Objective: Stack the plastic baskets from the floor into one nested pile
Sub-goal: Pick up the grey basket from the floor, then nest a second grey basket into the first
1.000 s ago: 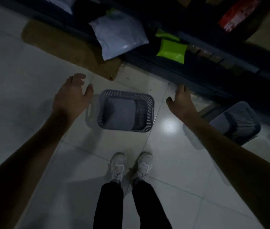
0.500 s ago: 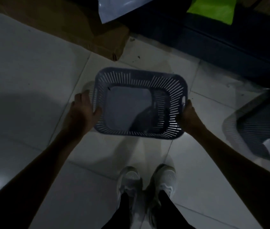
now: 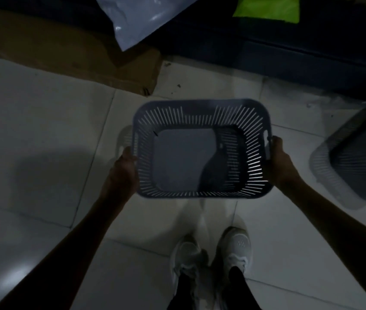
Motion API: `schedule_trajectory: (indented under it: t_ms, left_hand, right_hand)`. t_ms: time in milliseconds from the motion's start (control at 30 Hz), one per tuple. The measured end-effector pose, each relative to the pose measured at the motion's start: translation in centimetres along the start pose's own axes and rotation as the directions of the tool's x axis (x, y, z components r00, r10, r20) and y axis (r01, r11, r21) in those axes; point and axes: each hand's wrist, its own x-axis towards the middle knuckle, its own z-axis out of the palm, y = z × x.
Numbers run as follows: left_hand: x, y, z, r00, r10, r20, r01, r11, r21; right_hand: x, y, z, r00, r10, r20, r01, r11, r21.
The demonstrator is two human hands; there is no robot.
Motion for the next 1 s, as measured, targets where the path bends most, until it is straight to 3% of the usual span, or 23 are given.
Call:
schedule_trajectory:
  t_ms: [100, 333, 400, 567, 733, 833, 1000]
  left_hand:
    - [0.3, 3.8, -0.2, 0.998, 0.023, 0.066, -0.024, 1.0, 0.013]
    - [1.8, 15.7, 3.1, 0.98, 0.033, 0.195, -0.047, 0.996, 0.07]
    - [2.0, 18.7, 4.8, 0.964, 0.102, 0.245, -0.122, 0.99, 0.069]
    - [2.2, 24.3, 10.4, 0.94, 0.084, 0.33, -0.119, 0.989, 0.088]
    - [2.6, 23.1, 15.7, 0.957, 0.063, 0.283, -0.078, 0.996, 0.042]
    - [2.6, 21.5, 17.3, 0.95, -0.057, 0.306, 0.044, 0.998, 0.047]
    - [1.8, 20.9, 18.7, 0.979, -0.018, 0.201, -0.017, 0.985, 0.171]
  right_hand:
    - [-2.0, 1.3, -4.1, 0.998, 0.023, -0.06, -0.025, 0.999, -0.029]
    - [-7.1, 7.6, -14.0, 0.958, 0.239, -0.157, -0.241, 0.971, 0.01]
    - [-8.1, 9.8, -16.3, 0.937, 0.289, -0.197, -0.286, 0.957, 0.044]
    - [-8.4, 16.5, -18.8, 0.902, 0.374, -0.216, -0.356, 0.927, 0.12]
    - [-5.9, 22.0, -16.1, 0.91, 0.367, -0.192, -0.341, 0.927, 0.158]
    - [-4.8, 23.7, -13.5, 0.926, 0.343, -0.157, -0.317, 0.933, 0.17]
    - [-4.6, 25.0, -12.8, 0.948, 0.276, -0.16, -0.242, 0.949, 0.203]
